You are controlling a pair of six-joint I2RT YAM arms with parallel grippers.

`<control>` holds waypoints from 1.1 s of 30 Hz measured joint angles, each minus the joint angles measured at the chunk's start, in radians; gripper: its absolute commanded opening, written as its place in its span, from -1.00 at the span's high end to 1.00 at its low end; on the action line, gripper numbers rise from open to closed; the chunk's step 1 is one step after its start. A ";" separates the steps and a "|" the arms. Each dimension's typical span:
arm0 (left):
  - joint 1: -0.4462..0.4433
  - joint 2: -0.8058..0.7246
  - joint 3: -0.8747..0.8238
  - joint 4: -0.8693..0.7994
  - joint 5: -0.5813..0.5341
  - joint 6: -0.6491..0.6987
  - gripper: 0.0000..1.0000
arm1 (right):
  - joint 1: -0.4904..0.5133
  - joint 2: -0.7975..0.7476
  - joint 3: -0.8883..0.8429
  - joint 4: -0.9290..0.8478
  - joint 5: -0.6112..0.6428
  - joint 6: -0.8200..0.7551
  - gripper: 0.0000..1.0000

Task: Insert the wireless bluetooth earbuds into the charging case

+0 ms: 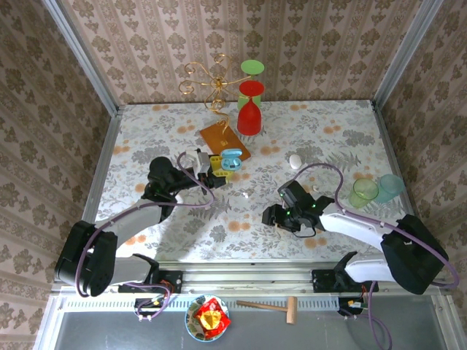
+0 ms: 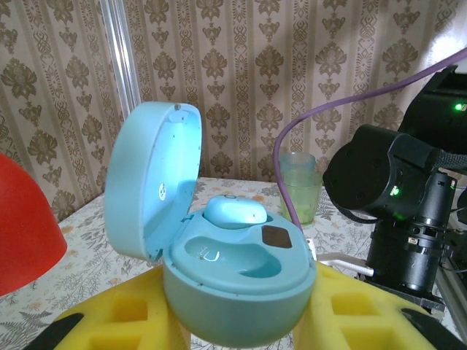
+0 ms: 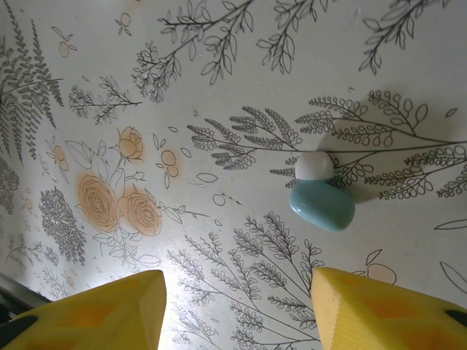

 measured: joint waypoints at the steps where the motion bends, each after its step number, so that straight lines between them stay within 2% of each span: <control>1: 0.000 0.000 0.000 0.000 0.000 0.000 0.46 | 0.001 0.005 -0.003 0.012 0.000 0.012 -0.08; 14: 0.000 0.000 -0.001 0.003 0.000 0.000 0.46 | -0.041 0.067 0.003 0.042 0.040 -0.006 -0.06; 25: 0.000 0.000 -0.001 0.002 0.000 0.000 0.46 | -0.090 0.151 0.095 0.072 0.029 -0.066 -0.06; 29: 0.000 0.000 -0.001 -0.001 0.000 0.000 0.46 | -0.090 0.138 0.095 0.054 0.051 -0.073 -0.04; 33: 0.000 0.000 -0.002 -0.005 0.000 0.000 0.46 | -0.093 0.048 0.079 0.034 0.097 -0.064 -0.03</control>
